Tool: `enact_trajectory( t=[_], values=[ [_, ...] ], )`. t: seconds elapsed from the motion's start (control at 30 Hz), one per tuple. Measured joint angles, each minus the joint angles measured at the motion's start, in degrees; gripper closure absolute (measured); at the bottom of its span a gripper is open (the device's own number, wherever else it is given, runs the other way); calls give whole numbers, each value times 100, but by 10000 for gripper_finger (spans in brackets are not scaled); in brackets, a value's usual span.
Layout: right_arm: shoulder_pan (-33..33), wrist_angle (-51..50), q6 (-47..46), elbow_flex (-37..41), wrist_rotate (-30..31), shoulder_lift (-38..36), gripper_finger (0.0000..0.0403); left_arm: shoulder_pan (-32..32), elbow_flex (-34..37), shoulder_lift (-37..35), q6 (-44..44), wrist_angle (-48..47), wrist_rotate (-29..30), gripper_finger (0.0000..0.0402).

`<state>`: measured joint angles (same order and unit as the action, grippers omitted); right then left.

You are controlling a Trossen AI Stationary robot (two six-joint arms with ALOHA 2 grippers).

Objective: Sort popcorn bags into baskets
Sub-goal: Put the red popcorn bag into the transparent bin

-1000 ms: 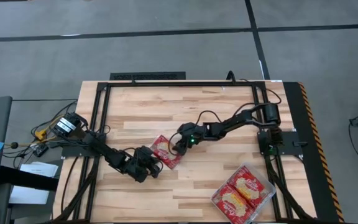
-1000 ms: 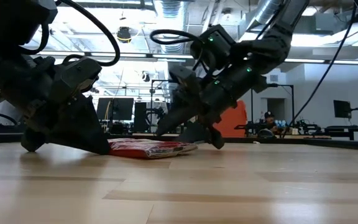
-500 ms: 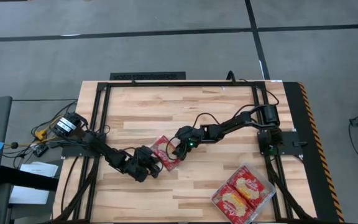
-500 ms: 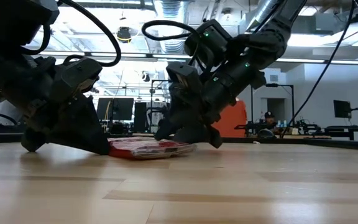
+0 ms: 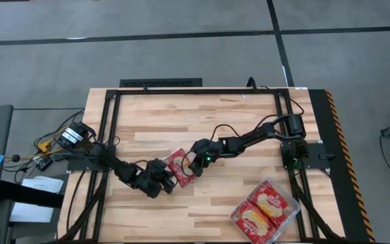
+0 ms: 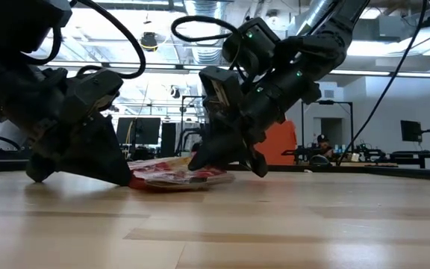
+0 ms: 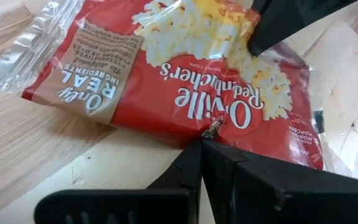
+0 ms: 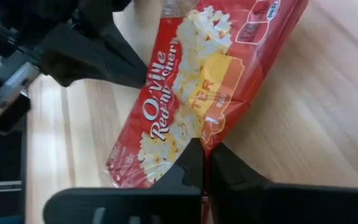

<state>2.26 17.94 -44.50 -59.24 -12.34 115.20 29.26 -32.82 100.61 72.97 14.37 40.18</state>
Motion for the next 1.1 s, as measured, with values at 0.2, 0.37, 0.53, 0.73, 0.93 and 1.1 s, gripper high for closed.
enact_trajectory(
  t=[0.2,0.37,0.53,0.73,0.93,1.1],
  values=[
    [-58,-318,-90,-8,16,-544,396,-23,30,-607,-534,-78,-256,401],
    [-214,-1429,169,-7,-5,-1370,398,12,7,-1446,-1196,-218,-399,401],
    [-36,-3236,521,-8,-102,-2615,397,74,2,-2235,-1829,-306,-241,401],
    [1141,-5411,154,-7,494,-4102,396,76,3,-2827,-2358,-393,-54,401],
    [3110,-6253,-1944,386,1318,-5202,397,61,2,-2906,-2404,-481,1,401],
    [4954,-6582,-4210,860,2572,-5819,393,52,0,-2895,-2331,-483,-175,401]
  ],
)
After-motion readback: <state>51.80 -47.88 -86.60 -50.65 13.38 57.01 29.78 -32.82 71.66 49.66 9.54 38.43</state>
